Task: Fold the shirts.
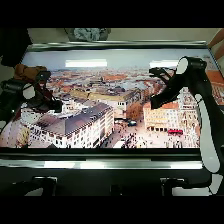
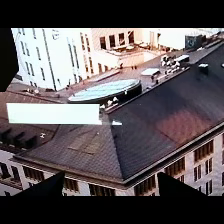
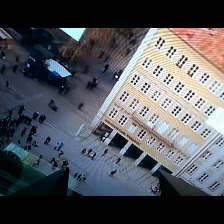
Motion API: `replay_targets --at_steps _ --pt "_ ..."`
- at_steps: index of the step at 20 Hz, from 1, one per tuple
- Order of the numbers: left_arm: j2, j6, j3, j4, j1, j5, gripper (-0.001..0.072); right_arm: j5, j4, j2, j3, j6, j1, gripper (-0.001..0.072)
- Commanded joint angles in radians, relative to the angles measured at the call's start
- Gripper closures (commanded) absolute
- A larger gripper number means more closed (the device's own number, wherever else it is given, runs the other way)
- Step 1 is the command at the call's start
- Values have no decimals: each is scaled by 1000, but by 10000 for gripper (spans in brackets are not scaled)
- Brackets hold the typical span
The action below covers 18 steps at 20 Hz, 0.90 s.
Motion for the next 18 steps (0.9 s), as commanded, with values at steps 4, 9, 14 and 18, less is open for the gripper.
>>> replay_targets --at_steps 4,9,14,18 --pt "0 0 0 0 -1 0 42 0 0 0 0 0 1 47" --pt "0 0 0 0 -1 0 42 0 0 0 0 0 1 47" --pt "-6 0 -1 0 -1 51 42 0 0 0 0 0 1 46" --pt "-45 0 -1 0 0 304 42 -70 -6 0 0 3 1 46"
